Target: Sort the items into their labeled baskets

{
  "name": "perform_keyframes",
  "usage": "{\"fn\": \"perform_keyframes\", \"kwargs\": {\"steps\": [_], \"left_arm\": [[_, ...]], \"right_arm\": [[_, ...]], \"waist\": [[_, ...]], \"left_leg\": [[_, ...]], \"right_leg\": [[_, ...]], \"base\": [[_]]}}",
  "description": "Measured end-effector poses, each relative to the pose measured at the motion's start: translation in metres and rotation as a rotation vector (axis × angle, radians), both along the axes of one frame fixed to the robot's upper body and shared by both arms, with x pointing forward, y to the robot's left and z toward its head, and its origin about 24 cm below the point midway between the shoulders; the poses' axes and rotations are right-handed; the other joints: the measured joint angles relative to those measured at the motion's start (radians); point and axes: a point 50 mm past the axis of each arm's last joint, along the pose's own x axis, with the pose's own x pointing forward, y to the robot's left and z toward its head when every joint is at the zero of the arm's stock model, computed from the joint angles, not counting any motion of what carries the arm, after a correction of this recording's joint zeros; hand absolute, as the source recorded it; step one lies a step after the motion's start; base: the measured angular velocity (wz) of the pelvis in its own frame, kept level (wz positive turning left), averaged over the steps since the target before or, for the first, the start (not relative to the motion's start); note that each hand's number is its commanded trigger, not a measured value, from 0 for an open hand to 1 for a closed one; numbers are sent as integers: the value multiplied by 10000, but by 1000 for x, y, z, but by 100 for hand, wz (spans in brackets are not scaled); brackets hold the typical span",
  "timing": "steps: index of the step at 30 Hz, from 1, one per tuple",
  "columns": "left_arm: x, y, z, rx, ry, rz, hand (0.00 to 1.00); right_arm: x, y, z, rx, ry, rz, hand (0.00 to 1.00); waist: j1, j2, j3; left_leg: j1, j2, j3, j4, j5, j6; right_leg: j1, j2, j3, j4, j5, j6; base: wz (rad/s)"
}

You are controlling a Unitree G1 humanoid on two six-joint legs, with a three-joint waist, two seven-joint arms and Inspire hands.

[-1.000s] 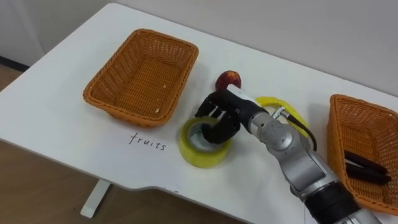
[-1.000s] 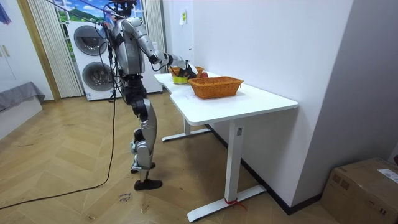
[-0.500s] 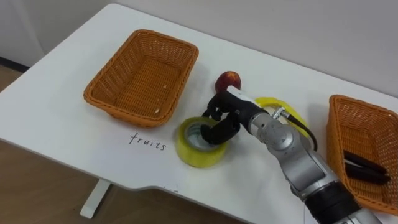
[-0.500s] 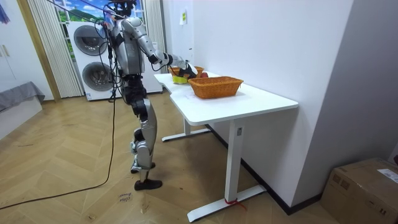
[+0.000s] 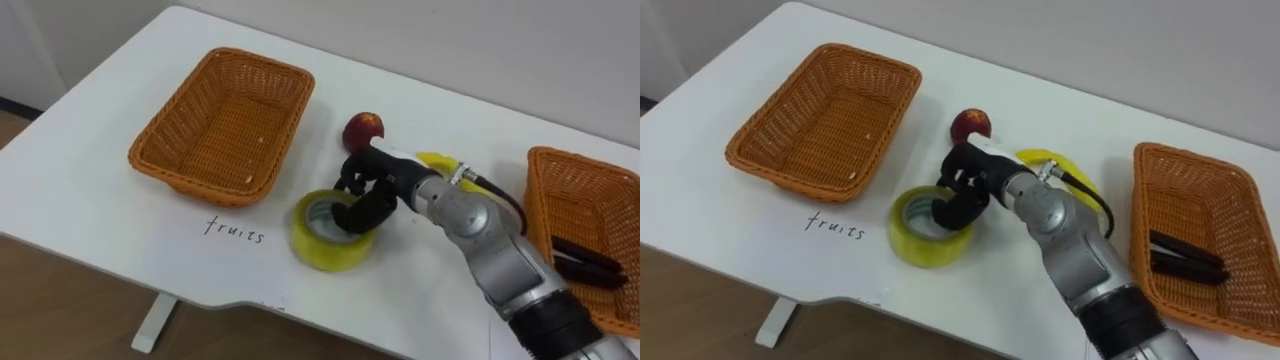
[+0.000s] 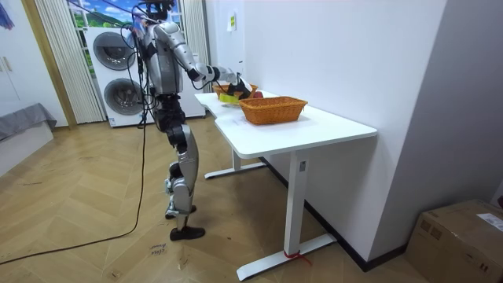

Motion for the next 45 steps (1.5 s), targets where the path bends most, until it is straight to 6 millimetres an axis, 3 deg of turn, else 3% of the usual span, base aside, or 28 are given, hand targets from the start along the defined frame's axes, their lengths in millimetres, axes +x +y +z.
{"fn": "perform_keyframes", "kwargs": {"steps": [2, 10, 24, 35, 41, 45], "left_arm": [[0, 1, 0, -20, -31, 66, 0], [-7, 3, 0, 167, 134, 140, 0], [-31, 8, -1, 425, 519, 385, 0], [-35, 9, -1, 383, 579, 503, 0], [-38, 9, -2, 289, 567, 522, 0], [-41, 10, -2, 303, 589, 599, 0]], "right_arm": [[0, -7, 10, 103, -399, -173, 100], [4, -22, 39, 473, -1543, -685, 100], [8, -45, 54, 570, -2426, -1811, 100], [9, -62, 64, 737, -2919, -2516, 100], [9, -80, 72, 751, -3517, -3290, 100], [3, -88, 64, 1030, -3523, -3740, 100]], "waist": [[-208, 2, -1], [-387, 18, -22], [-796, -46, -85], [-971, -18, -55], [-1151, -33, 10], [-1242, -32, 13]], "left_leg": [[15, 14, 24, 0, 3, -5], [178, 51, 261, -52, 2, -7], [188, 51, 320, -46, 0, -4], [236, 57, 344, -70, -1, -5], [327, 60, 369, -141, -2, -4], [354, 59, 369, -140, -2, -3]], "right_leg": [[2, 7, 49, 7, 0, 0], [15, 81, 375, 48, 13, 6], [25, 67, 415, 49, 26, 16], [35, 78, 429, 54, 26, 16], [86, 85, 452, 49, 25, 17], [112, 87, 483, 28, 25, 17]], "base": [[-4], [-10], [-1], [0], [-1], [0]]}}
